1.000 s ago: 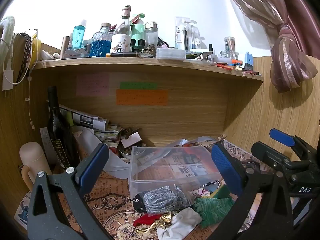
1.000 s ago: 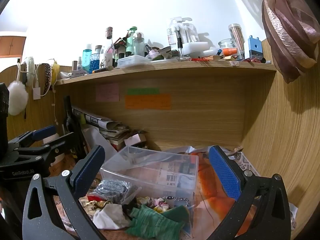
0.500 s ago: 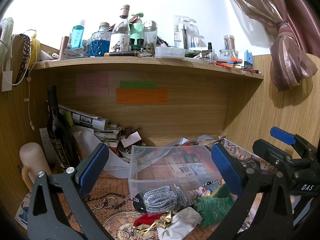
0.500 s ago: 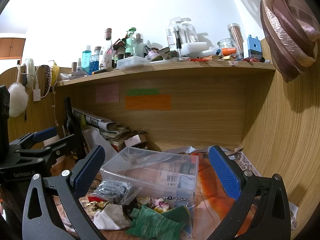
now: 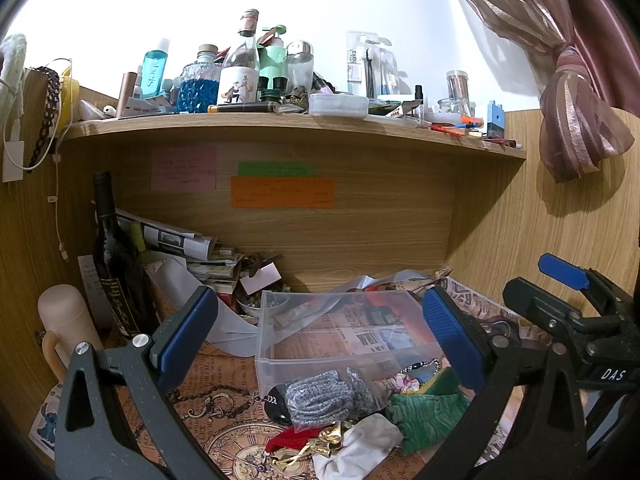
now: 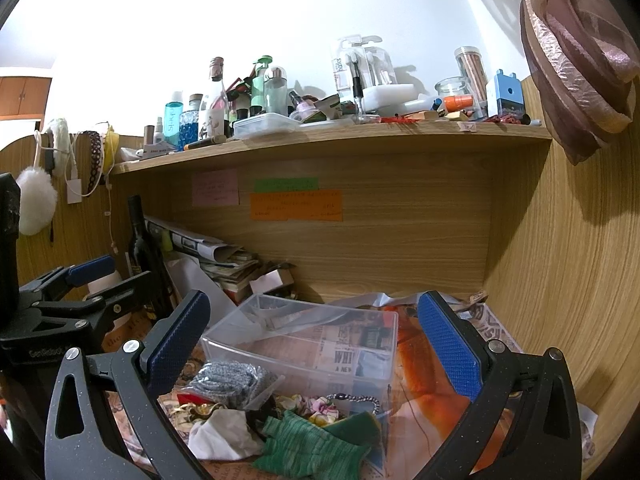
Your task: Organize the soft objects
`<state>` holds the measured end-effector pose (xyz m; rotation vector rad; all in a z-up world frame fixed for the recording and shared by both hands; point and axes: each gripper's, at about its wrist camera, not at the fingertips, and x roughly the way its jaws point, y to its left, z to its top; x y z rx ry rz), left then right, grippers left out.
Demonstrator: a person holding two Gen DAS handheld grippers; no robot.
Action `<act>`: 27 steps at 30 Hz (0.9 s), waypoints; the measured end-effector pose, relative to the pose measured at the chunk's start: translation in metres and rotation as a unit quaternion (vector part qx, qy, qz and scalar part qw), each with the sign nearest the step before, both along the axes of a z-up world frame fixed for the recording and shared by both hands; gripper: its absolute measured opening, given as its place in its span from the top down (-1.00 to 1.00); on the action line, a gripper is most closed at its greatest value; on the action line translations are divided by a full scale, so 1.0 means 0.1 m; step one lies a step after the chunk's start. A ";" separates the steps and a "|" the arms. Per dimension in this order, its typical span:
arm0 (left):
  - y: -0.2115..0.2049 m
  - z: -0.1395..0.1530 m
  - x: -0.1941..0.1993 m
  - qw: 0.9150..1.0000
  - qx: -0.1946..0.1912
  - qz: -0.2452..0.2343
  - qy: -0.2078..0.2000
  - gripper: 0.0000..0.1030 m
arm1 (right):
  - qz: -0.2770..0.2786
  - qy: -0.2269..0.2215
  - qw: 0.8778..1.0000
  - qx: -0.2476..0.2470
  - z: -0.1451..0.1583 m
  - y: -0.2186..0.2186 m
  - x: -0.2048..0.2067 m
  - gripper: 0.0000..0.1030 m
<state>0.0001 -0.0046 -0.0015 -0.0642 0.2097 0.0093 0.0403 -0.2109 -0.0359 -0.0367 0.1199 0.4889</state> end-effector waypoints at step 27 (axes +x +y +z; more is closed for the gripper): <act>0.16 -0.55 0.28 0.995 -0.029 -0.026 0.093 -1.00 | -0.028 0.108 0.993 -0.043 -0.55 -0.12 0.40 -1.00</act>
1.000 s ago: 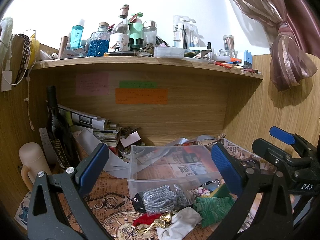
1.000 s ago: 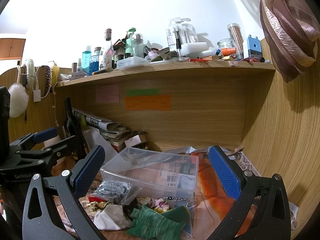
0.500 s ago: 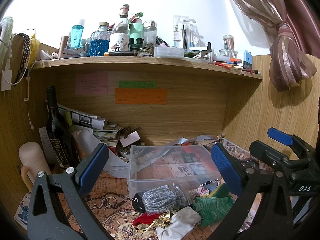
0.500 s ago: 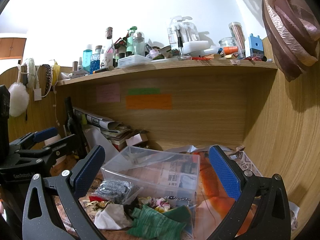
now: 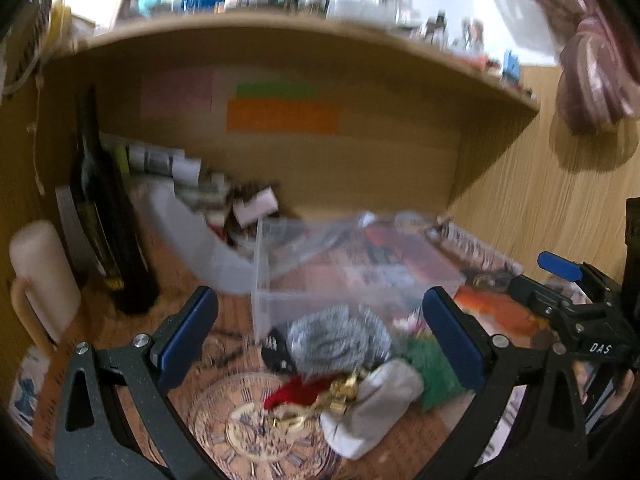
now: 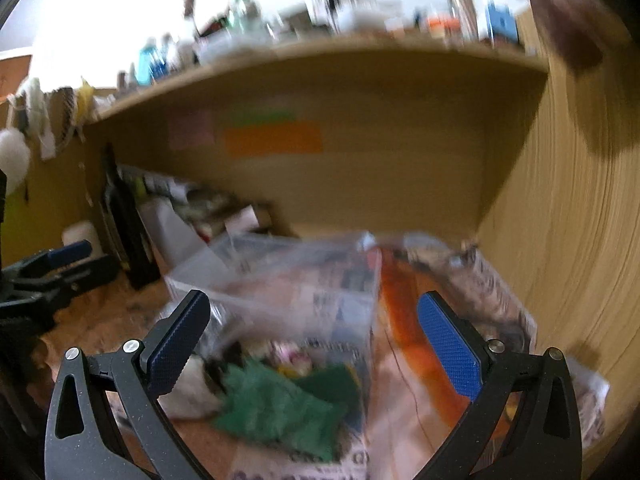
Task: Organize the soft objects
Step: 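Grasp the silver knit glove with the left tool while the right tool grasps the green glove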
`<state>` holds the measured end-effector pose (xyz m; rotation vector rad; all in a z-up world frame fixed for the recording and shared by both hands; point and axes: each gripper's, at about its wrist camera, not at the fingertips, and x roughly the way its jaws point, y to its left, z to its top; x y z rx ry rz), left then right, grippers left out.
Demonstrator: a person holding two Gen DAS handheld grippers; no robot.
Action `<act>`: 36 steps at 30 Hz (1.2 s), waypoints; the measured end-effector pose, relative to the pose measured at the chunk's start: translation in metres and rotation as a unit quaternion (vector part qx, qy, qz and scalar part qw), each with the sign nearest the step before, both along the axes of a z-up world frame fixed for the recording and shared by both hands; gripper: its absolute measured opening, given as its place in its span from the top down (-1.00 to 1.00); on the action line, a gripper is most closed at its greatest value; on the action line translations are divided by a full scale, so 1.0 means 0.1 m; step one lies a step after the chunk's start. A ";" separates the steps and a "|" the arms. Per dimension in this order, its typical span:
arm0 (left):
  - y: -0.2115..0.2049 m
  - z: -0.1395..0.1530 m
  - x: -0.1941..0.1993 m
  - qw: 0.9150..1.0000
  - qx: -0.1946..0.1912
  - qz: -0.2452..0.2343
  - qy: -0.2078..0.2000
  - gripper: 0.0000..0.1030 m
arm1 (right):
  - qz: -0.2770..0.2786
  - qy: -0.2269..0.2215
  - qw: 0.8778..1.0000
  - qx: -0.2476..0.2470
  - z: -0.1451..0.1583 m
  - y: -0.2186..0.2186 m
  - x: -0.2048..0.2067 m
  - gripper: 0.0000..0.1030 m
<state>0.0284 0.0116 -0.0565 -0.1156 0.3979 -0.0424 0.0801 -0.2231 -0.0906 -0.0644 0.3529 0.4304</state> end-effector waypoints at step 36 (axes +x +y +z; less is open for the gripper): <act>-0.11 -0.62 0.48 0.988 -0.012 -0.054 0.146 0.42 | 0.043 0.148 0.988 0.003 -0.77 -0.03 0.15 0.68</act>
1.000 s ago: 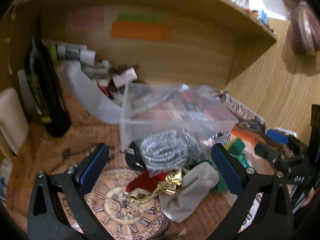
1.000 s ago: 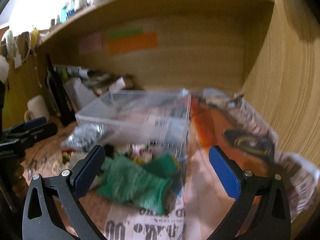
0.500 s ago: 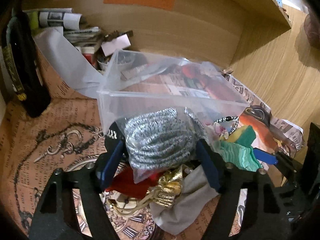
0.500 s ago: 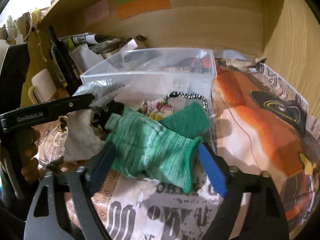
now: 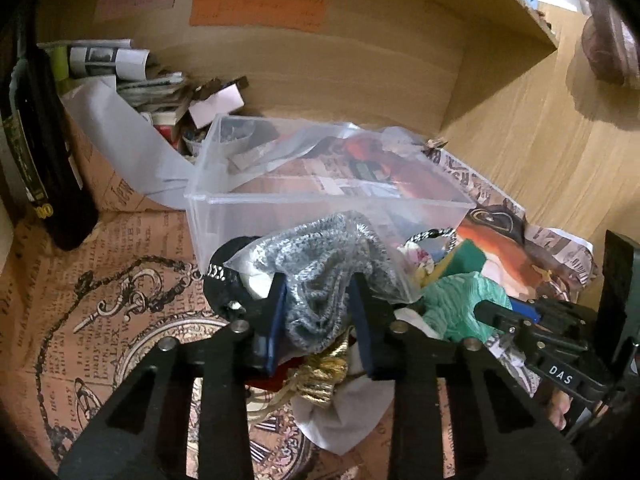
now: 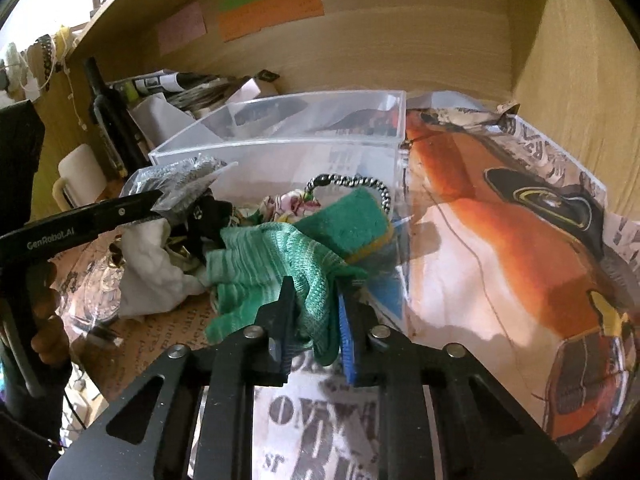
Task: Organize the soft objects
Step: 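Grasp the silver knit glove with the left tool while the right tool grasps the green glove, then lift both gloves and drop them into the clear plastic box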
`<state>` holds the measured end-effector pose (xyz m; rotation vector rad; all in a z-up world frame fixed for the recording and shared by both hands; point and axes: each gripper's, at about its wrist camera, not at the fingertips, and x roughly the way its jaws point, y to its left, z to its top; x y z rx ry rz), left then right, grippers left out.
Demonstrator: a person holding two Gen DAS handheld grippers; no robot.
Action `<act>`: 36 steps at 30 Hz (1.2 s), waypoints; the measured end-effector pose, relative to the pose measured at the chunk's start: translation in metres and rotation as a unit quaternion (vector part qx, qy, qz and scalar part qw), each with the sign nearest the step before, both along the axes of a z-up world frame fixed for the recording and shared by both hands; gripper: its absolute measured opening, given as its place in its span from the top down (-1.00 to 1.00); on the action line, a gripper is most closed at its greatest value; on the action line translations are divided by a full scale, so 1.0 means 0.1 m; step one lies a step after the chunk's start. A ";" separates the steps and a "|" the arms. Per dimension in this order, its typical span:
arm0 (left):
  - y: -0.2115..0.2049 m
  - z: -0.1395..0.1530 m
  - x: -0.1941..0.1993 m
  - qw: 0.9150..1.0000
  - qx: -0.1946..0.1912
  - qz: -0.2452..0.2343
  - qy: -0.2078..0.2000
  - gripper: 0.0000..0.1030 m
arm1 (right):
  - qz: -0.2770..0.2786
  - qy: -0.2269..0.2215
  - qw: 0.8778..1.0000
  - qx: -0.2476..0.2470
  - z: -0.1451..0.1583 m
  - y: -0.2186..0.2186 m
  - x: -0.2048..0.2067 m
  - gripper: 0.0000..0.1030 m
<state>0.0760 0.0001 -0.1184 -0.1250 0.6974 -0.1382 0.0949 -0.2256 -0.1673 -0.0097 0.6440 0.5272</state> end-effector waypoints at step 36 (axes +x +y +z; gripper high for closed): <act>0.30 0.56 0.98 0.998 0.045 0.038 -0.011 0.42 | 0.013 -0.093 0.995 -0.018 0.87 0.49 1.05 0.68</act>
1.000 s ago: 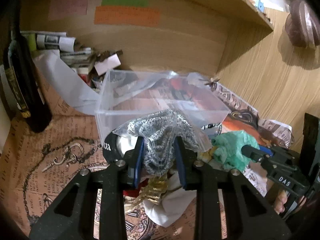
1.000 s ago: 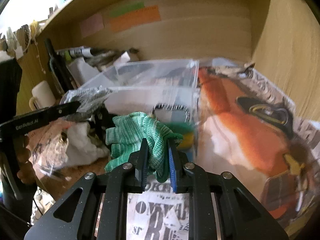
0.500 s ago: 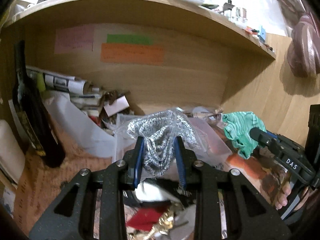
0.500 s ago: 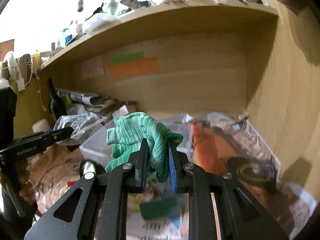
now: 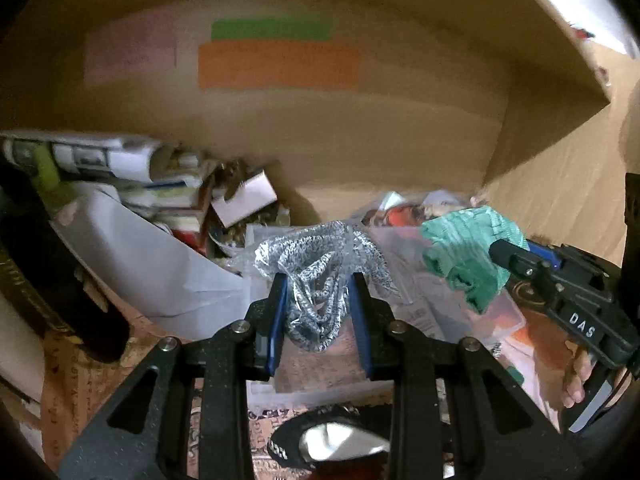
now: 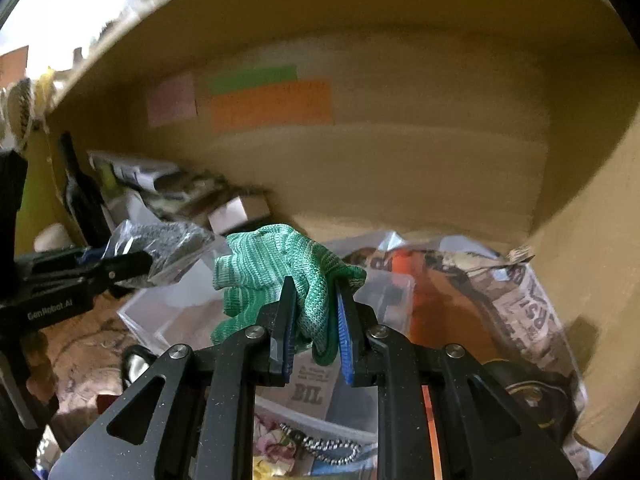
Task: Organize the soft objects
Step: 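Lift both gloves and drop them into the clear plastic box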
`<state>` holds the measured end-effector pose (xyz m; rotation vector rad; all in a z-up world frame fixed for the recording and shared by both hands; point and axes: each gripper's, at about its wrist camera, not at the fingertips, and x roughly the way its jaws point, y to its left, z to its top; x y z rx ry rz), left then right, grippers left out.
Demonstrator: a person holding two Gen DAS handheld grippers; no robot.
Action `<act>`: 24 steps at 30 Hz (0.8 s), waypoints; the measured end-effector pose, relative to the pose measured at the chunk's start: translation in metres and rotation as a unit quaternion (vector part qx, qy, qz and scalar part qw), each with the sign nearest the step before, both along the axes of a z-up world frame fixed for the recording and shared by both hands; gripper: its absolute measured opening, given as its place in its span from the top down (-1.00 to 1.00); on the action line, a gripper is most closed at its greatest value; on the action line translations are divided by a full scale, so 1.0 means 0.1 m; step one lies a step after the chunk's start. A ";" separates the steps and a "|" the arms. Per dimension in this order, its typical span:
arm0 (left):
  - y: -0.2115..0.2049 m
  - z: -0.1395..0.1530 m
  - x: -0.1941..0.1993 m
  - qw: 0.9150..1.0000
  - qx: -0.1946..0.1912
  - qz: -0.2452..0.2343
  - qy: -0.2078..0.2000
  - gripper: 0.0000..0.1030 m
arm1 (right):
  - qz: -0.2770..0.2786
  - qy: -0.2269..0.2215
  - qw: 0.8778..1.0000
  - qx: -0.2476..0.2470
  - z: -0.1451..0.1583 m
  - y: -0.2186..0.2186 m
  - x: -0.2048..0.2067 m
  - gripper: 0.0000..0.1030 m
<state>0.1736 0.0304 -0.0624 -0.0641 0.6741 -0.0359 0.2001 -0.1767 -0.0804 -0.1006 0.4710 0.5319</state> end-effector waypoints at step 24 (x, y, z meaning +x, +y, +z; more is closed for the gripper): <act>-0.06 -0.38 0.45 0.996 0.009 -0.017 0.086 0.20 | 0.006 0.056 0.995 -0.076 -0.32 0.28 0.30 0.07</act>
